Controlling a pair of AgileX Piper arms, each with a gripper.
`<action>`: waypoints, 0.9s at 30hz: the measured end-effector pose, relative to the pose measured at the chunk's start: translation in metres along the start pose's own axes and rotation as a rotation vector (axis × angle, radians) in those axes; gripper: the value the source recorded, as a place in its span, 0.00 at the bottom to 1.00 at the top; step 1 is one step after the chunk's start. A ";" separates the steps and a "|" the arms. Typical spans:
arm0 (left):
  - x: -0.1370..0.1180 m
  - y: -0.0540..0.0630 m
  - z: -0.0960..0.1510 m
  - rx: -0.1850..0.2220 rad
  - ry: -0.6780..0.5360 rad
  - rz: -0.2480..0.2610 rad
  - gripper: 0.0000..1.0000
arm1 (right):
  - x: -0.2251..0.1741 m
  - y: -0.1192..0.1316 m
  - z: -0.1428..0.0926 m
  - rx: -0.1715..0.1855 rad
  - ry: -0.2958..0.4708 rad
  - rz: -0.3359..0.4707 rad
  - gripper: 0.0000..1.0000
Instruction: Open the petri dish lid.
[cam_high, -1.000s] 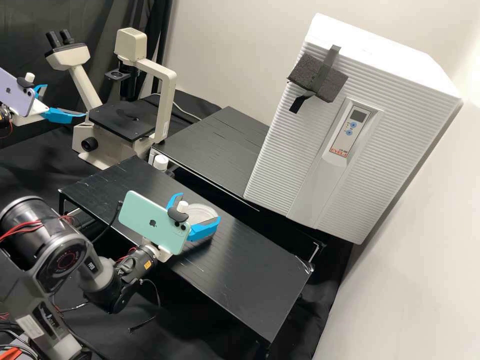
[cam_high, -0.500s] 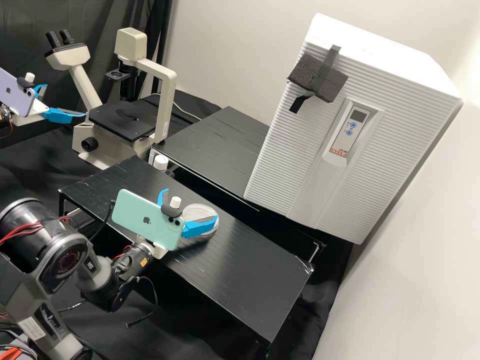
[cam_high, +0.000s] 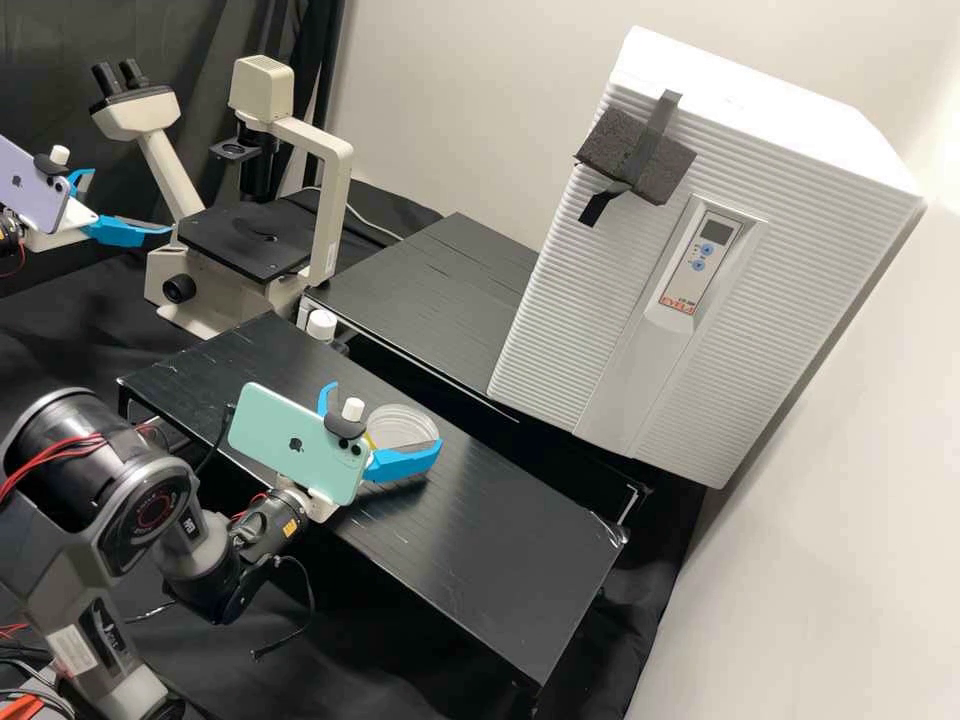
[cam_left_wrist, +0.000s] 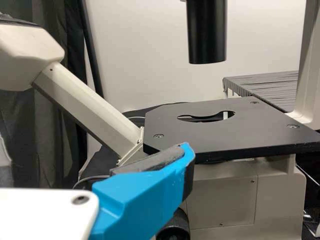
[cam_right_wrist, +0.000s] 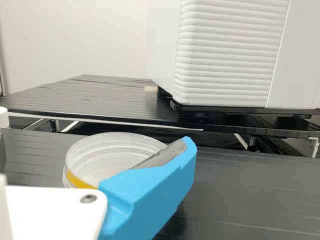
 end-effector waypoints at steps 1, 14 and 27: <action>0.000 0.000 0.000 0.000 0.000 0.000 1.00 | 0.000 0.000 0.000 0.000 0.000 0.000 1.00; 0.000 0.000 0.000 0.000 0.000 0.000 1.00 | 0.000 0.001 0.003 0.004 -0.021 0.010 1.00; 0.000 0.000 0.000 0.000 0.000 0.000 1.00 | -0.005 0.015 -0.002 0.025 -0.031 0.106 1.00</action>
